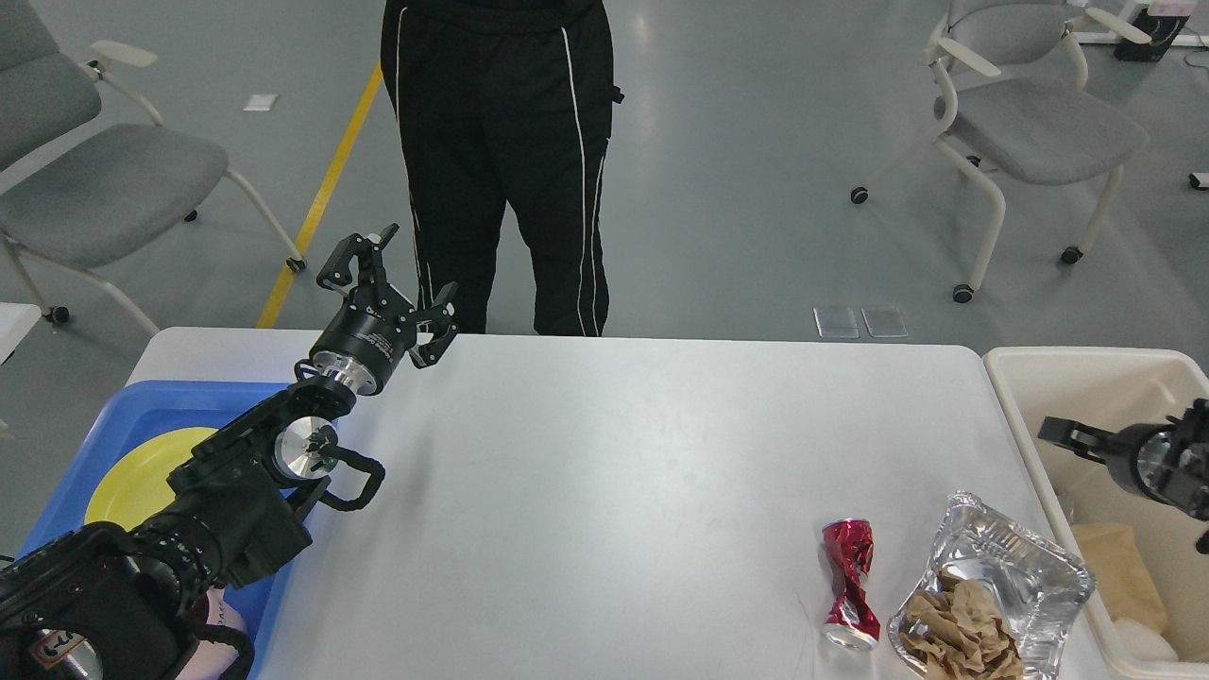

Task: Tidy desktop
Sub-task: 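Move the right gripper over the foil snack bag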

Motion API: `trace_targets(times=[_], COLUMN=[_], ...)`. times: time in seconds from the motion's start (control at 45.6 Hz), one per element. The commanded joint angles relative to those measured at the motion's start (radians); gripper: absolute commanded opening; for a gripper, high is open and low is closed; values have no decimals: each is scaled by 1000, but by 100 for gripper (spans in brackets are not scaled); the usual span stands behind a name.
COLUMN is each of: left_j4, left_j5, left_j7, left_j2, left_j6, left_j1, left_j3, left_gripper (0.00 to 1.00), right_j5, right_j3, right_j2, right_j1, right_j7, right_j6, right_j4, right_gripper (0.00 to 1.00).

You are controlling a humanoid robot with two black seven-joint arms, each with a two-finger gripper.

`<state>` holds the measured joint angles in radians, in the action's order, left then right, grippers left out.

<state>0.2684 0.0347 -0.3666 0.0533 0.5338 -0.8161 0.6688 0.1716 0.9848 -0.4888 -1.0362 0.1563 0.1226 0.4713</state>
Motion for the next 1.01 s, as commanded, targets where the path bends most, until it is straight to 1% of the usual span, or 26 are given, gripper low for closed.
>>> trace_targets(times=[0.0,0.131,0.285,0.372,0.394,0.657,0.723,0.811,0.876,0.986], left_j4=[0,0,0,0,0,0,0,0,0,0], left_j5=[-1,1,-1,-1,-1,1,1,1,1,1], left_j7=[0,0,0,0,0,0,0,0,0,0], left_j2=[0,0,0,0,0,0,0,0,0,0], left_j6=[0,0,0,0,0,0,0,0,0,0], left_j1=[0,0,0,0,0,0,0,0,0,0], left_j3=[0,0,0,0,0,0,0,0,0,0], left_gripper=[96,96,96,96,96,96,96,96,96,96], right_j5=[-1,-1,-1,-1,-1,-1,0,9,12,12], right_j3=[55,121,160,161,166,192,192,195,212,256], right_j2=[53,128,187,196,197,207,210,203,194,168], right_j1=[-140,-284,-470,-568,-622,-938,-963,-938,-863,-708], right_j7=[0,0,0,0,-1,-3,-4,-8,-8,-8], right_j6=[93,210,399,469,498,676,697,680,649,600], right_j4=[58,112,233,317,366,624,645,636,618,518], right_gripper=[100,100,100,100,100,100,100,100,100,100])
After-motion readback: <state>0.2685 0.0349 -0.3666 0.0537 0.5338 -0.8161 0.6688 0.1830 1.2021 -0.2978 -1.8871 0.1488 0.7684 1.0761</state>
